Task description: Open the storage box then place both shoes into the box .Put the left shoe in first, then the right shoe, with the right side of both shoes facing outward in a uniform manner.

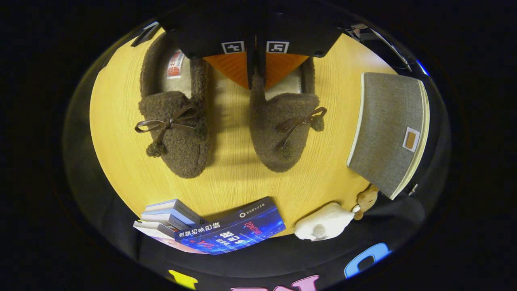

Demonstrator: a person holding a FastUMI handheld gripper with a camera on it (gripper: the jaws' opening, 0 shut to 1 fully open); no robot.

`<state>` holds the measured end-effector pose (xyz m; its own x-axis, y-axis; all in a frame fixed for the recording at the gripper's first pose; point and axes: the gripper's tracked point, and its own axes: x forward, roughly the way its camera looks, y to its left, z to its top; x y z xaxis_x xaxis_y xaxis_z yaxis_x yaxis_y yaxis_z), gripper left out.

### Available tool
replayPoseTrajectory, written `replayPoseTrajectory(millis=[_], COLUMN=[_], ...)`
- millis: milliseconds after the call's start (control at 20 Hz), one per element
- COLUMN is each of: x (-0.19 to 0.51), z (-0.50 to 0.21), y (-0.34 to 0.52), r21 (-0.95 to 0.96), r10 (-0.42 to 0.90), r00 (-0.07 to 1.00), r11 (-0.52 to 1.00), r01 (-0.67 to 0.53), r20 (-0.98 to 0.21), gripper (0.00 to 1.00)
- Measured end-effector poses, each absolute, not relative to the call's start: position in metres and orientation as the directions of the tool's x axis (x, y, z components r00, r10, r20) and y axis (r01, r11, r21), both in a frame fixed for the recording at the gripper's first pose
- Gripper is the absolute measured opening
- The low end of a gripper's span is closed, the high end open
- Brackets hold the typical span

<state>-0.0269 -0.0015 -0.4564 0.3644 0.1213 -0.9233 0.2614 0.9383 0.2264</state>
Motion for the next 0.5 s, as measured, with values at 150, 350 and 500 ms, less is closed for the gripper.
replayPoseTrajectory(millis=[150,350,500], x=[-0.02,-0.01,0.005], z=[-0.439,-0.412,-0.38], y=[0.003,0.007,0.016], r21=[0.278,0.317,0.344], r10=[0.157,0.176,0.196], r00=[0.402,0.445,0.491], r11=[0.924,0.911,0.91], r01=[0.262,0.264,0.231], r20=[-0.902,-0.878,-0.849], gripper=[0.05,0.05,0.05])
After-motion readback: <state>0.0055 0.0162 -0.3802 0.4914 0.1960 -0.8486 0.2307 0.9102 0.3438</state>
